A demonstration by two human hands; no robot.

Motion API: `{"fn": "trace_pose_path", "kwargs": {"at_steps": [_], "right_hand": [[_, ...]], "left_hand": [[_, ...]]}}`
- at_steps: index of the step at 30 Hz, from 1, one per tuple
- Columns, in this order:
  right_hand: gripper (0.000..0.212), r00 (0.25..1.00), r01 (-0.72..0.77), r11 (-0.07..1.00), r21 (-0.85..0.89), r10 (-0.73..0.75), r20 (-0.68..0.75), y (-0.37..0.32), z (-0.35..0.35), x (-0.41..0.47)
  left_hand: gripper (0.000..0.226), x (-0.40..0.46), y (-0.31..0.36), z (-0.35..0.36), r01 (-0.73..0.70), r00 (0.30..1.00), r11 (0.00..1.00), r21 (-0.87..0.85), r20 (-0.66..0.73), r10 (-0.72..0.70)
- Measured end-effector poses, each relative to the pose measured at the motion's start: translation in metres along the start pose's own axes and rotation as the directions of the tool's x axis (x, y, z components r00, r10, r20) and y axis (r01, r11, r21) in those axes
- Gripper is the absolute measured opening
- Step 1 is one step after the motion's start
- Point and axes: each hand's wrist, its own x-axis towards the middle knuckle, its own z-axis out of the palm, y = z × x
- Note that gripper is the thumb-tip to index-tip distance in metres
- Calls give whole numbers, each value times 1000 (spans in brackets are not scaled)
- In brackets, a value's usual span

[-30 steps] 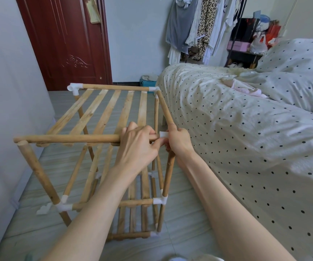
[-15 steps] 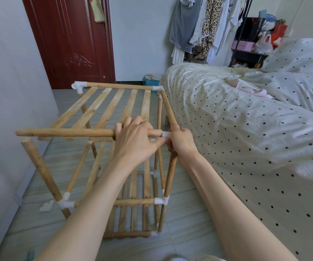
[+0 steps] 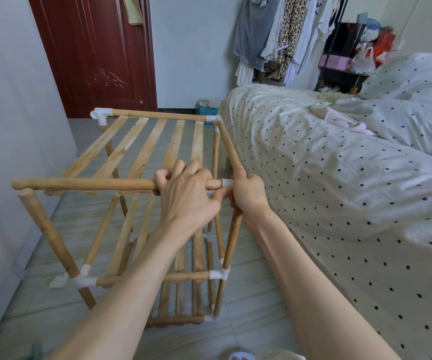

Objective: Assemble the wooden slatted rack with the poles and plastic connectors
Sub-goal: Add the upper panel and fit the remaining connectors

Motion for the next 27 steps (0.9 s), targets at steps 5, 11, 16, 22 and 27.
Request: {"fn": "trace_pose_path", "kwargs": {"at_steps": [5, 11, 16, 22, 27], "right_hand": [[32, 999, 26, 998, -64, -29, -45, -3, 8, 0], [34, 998, 7, 998, -65, -11, -62, -5, 9, -1], [35, 999, 14, 997, -73, -17, -34, -7, 11, -2], [24, 910, -205, 964, 168, 125, 395, -17, -17, -7], [32, 831, -361, 911, 200, 217, 511, -23, -14, -5]], "left_hand": [[33, -1, -5, -2, -4, 999, 1000, -5, -35, 4], [29, -5, -2, -1, -16, 996, 1000, -7, -85, 15], [29, -6, -5, -2, -13, 996, 1000, -1, -93, 13], [39, -9, -10, -8, -46, 997, 999, -12, -55, 46], [43, -15, -21, -20, -51, 998, 999, -10, 41, 51]]}}
